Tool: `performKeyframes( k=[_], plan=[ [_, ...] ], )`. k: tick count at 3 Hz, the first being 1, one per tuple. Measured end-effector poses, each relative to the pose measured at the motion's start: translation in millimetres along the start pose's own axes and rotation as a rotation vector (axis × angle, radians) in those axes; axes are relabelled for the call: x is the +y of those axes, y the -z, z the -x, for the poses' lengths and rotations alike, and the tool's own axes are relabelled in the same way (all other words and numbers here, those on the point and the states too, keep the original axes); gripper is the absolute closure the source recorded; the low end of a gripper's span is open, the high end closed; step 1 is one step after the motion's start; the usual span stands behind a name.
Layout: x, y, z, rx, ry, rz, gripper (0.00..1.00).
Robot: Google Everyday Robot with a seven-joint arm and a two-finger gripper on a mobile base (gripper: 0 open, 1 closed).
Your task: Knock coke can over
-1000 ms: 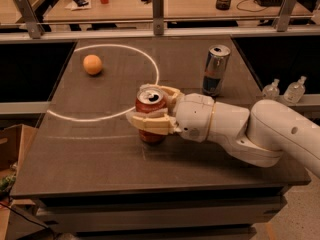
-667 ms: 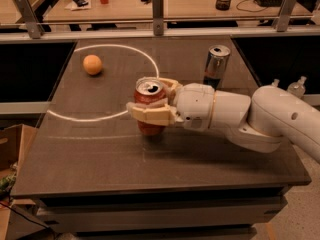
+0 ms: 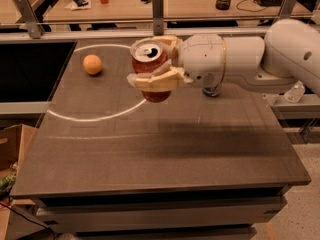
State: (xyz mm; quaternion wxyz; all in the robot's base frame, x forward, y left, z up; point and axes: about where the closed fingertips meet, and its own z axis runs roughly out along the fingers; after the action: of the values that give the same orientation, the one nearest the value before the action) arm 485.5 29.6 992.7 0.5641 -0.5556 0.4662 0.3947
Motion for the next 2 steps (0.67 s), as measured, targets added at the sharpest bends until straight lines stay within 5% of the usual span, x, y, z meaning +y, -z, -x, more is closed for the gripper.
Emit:
performKeyframes(
  k=[2],
  plan=[
    [16.2,2.8,26.4,0.212,0.383,0.133,1.00]
  ],
)
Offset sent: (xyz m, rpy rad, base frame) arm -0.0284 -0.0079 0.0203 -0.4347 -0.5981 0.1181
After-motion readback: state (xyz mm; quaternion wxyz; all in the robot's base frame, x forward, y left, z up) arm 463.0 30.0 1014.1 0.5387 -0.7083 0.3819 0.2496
